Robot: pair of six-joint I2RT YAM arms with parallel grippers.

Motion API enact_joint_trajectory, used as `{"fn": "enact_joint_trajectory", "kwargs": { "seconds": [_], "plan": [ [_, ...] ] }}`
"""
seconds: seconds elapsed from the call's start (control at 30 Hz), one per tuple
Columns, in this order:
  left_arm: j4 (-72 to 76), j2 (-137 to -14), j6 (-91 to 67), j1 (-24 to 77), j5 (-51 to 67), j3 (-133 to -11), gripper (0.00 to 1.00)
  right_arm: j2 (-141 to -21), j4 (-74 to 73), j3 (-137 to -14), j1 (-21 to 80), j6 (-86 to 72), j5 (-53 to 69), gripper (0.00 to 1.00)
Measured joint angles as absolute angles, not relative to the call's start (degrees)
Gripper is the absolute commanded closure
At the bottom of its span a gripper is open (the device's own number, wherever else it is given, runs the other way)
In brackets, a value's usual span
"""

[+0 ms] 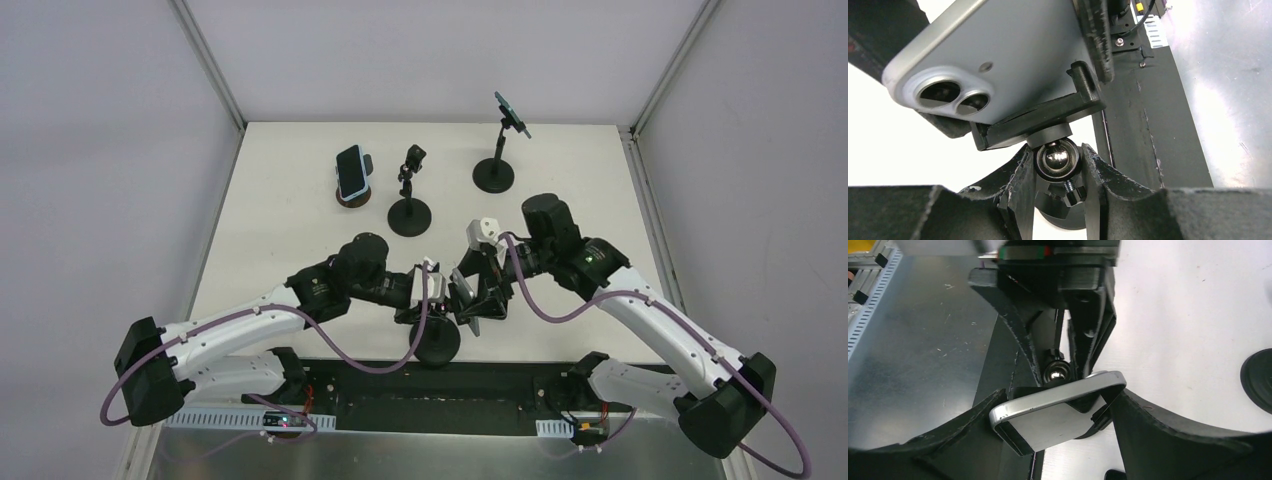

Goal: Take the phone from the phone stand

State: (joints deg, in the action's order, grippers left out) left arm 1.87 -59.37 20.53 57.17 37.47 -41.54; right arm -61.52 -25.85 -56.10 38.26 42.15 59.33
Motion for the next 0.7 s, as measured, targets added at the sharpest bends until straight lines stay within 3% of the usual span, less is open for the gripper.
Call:
{"fn": "enact_joint_trajectory", "kwargs": {
  "seconds": [0.5, 0.7],
  "plan": [
    [-0.7, -60.9, 20.4, 51.6, 42.9, -42.9, 1.0, -49.5, -23.6, -55.0, 39.7, 39.2, 57.6, 1.0],
    [-1.7, -60.1, 19.3, 48.8, 40.3, -43.0, 1.0, -44.5, -19.3, -51.8, 40.0, 27.1, 50.3, 1.0]
  ]
}}
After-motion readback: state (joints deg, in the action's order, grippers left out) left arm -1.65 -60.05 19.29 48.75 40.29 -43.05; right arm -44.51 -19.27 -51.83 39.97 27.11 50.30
